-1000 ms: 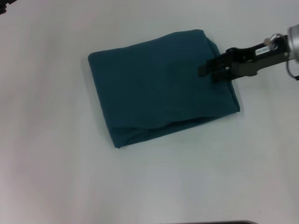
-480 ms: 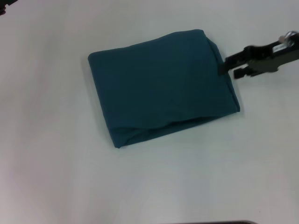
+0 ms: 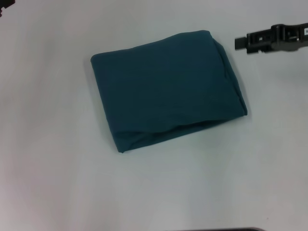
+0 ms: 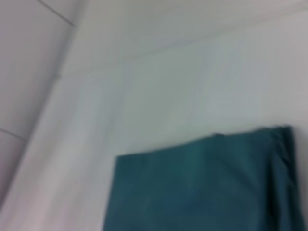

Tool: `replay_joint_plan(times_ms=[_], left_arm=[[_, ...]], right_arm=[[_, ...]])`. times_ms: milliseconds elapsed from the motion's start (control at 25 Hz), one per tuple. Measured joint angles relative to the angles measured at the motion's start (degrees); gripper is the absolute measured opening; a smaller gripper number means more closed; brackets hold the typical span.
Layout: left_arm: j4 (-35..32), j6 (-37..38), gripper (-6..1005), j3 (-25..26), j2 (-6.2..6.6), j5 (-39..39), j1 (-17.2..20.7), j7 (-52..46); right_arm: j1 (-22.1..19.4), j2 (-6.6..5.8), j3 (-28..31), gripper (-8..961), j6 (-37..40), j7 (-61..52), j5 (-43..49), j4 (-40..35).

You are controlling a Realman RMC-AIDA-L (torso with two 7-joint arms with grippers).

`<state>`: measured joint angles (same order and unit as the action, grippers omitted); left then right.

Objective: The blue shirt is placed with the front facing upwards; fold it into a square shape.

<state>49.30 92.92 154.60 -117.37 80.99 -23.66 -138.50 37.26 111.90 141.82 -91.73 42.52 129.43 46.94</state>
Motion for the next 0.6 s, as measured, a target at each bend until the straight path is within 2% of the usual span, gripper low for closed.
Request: replay_joint_plan(times_ms=[80, 120, 160, 320, 440, 600], left_arm=[[-0.3, 0.0, 861, -0.3, 0.52, -0.3, 0.3, -0.2], [-0.6, 0.1, 860, -0.4, 0.81, -0.6, 0.3, -0.3], [-1.1, 0.3, 859, -0.5, 1.12, -1.2, 0.4, -0.4], [-4.5, 2.5, 855, -1.4, 2.89, -5.0, 0.4, -1.3], [-6.0, 3.8, 852, -1.8, 3.5, -7.4, 0.4, -2.8], [-5.9, 4.3, 848, -3.0, 3.52, -13.2, 0.4, -6.8]], right_arm=[[-1.4, 0.04, 1.0, 649, -0.3, 4.7, -4.6, -0.9], [-3.0, -0.06, 2.6, 649, -0.8, 8.6, -10.0, -2.0], [-3.0, -0.06, 2.6, 649, -0.8, 8.6, -10.0, -2.0], [-5.8, -1.16, 4.5, 650, -2.8, 12.3, -19.4, -3.6], [-6.2, -1.86, 4.6, 715, -3.8, 12.0, -20.6, -3.7], [-6.0, -2.47, 4.7, 808, -4.0, 11.0, -20.3, -3.7]])
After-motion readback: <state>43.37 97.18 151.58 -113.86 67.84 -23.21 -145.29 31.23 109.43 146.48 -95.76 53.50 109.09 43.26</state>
